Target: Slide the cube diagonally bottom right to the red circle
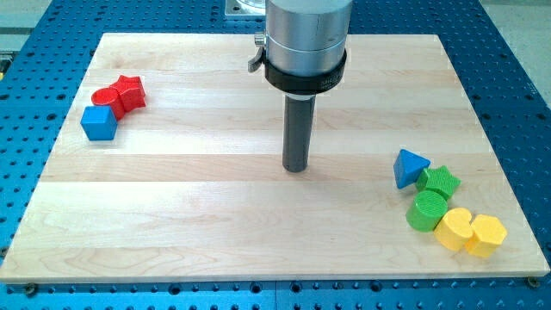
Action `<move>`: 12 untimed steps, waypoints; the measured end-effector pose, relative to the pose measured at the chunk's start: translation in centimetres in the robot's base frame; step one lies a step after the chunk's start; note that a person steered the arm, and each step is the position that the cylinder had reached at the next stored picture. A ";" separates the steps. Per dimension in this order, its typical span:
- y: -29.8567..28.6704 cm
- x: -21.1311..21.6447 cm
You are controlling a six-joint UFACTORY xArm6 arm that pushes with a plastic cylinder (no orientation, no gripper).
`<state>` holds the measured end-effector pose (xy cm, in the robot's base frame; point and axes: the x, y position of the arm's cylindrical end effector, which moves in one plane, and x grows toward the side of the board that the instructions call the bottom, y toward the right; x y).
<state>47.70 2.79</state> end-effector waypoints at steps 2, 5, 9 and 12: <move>0.2 0.0; -0.4 0.1; -10.9 6.4; -25.5 6.6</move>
<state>54.31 -22.66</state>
